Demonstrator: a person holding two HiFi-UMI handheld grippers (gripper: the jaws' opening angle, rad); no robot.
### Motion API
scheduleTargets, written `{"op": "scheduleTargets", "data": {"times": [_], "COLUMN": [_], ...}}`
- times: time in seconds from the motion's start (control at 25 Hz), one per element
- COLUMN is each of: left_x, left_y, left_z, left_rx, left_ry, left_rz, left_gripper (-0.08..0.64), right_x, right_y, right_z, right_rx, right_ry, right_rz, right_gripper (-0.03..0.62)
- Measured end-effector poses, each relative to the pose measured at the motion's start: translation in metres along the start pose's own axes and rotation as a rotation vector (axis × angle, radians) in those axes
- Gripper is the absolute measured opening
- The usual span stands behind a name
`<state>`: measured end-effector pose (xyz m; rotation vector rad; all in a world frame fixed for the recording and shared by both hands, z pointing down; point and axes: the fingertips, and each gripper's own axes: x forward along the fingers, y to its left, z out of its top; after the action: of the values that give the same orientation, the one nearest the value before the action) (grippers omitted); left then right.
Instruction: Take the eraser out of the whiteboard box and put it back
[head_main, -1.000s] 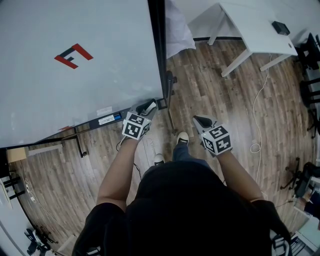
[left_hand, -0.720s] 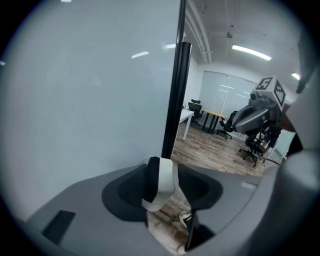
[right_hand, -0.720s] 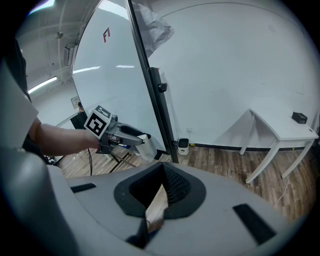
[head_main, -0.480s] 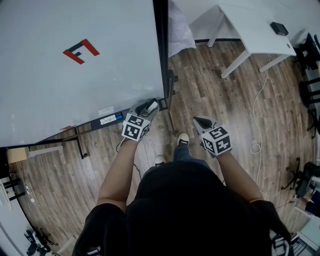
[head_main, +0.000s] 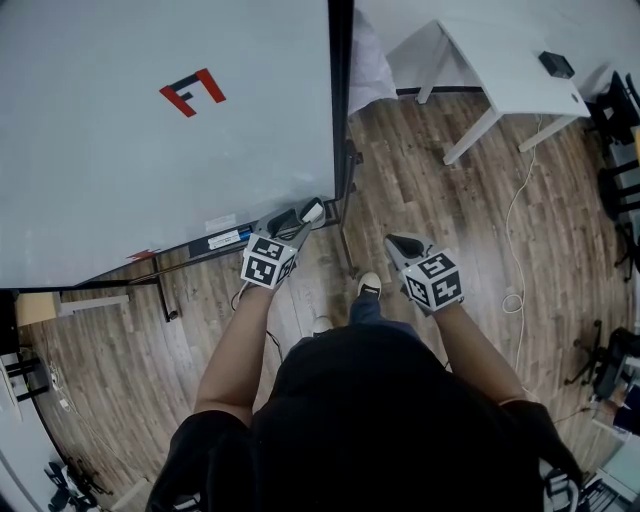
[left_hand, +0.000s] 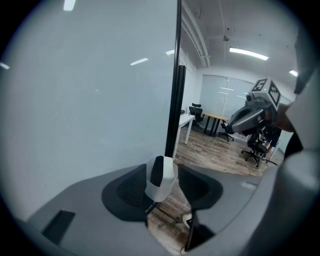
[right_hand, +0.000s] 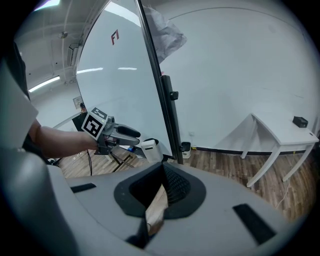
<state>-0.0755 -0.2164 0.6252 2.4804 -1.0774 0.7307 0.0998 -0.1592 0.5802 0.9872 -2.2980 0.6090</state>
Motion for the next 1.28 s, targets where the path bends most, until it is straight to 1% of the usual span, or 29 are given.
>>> {"op": "scheduleTargets", "data": {"times": [0.32,0.84,1.12,1.28], "left_x": [-0.029,-0.083,-0.105,-0.113], "left_y": [0.003,0.013,0.010,0.009], "left_z": [-0.005,-0.022,-0.033,-0.041], "left_rx": [0.001,-0.005,-0.056,-0.063], "left_ry": [-0.019,-0.050,-0.077,-0.076], "left_rz": [0.012,0.053,0.039,0.039], "left_gripper": [0.193,0.193,0.192,0.192], "right_x": [-0.004,-0.007,-0.007,-0.006], "right_y": [0.017,0.046,0.061,0.067], "right_z": [0.004,0.013,0.010,0.009], "right_rx": [-0.012,-0.043,-0.042,-0.042], "right_ry": [-0.020,-0.042,-0.038,-0.039], "right_rz": [0.000,0.008,0.006,0.004], "right_gripper": [-0.007,-0.006,-0.006,-0.006]}}
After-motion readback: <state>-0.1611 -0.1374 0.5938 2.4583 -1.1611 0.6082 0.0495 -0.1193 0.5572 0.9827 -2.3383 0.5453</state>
